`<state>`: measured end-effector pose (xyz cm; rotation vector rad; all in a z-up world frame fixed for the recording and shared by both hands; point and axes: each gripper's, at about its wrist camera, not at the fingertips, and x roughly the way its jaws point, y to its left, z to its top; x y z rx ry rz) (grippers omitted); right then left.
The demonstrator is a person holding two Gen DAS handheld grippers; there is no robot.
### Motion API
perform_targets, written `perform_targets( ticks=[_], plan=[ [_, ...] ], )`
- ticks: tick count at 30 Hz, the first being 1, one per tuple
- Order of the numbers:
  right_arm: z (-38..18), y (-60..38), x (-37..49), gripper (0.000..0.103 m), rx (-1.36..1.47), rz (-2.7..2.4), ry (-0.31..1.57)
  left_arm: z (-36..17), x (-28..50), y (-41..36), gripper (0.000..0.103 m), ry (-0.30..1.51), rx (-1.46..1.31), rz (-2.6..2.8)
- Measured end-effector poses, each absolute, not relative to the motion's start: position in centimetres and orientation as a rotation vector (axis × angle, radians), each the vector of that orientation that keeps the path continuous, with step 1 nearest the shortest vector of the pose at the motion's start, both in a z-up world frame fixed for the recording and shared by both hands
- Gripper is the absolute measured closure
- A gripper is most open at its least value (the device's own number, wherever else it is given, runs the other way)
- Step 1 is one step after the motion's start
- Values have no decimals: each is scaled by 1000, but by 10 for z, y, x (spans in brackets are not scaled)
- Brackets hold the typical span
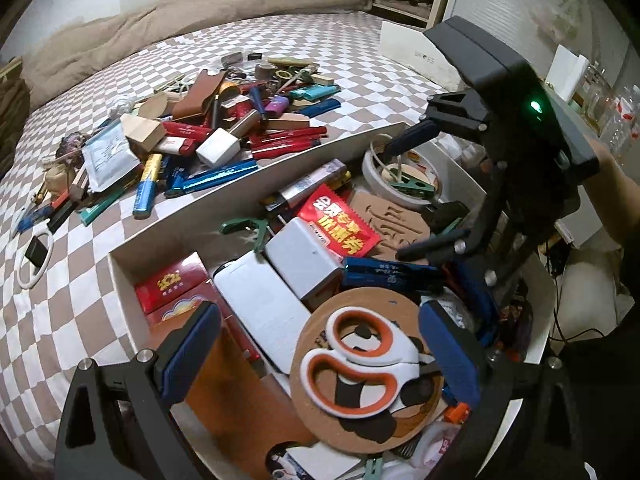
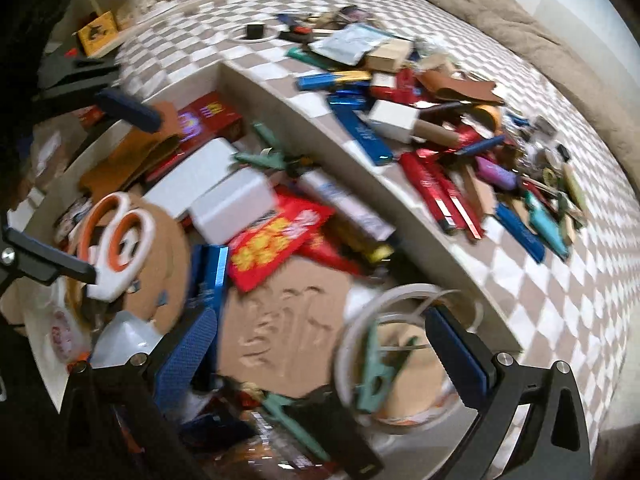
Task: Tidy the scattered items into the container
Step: 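Move both open tools back up from the box toward the pile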
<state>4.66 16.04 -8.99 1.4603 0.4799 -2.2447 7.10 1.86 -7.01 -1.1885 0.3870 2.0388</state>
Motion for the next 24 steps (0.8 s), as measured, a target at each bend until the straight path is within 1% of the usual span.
perform_targets(
  ticks=[12, 17, 24],
  plan=[
    [-101, 144, 58, 0, 1473, -2177, 557, -74, 71, 19, 3, 387, -1191, 2023],
    [-92, 153, 59, 0, 1463, -2192, 487, -74, 72, 19, 3, 376, -1196, 2031],
    [-88, 144, 70, 0, 1447, -2149, 468, -75, 72, 20, 3, 376, -1196, 2029]
  ],
)
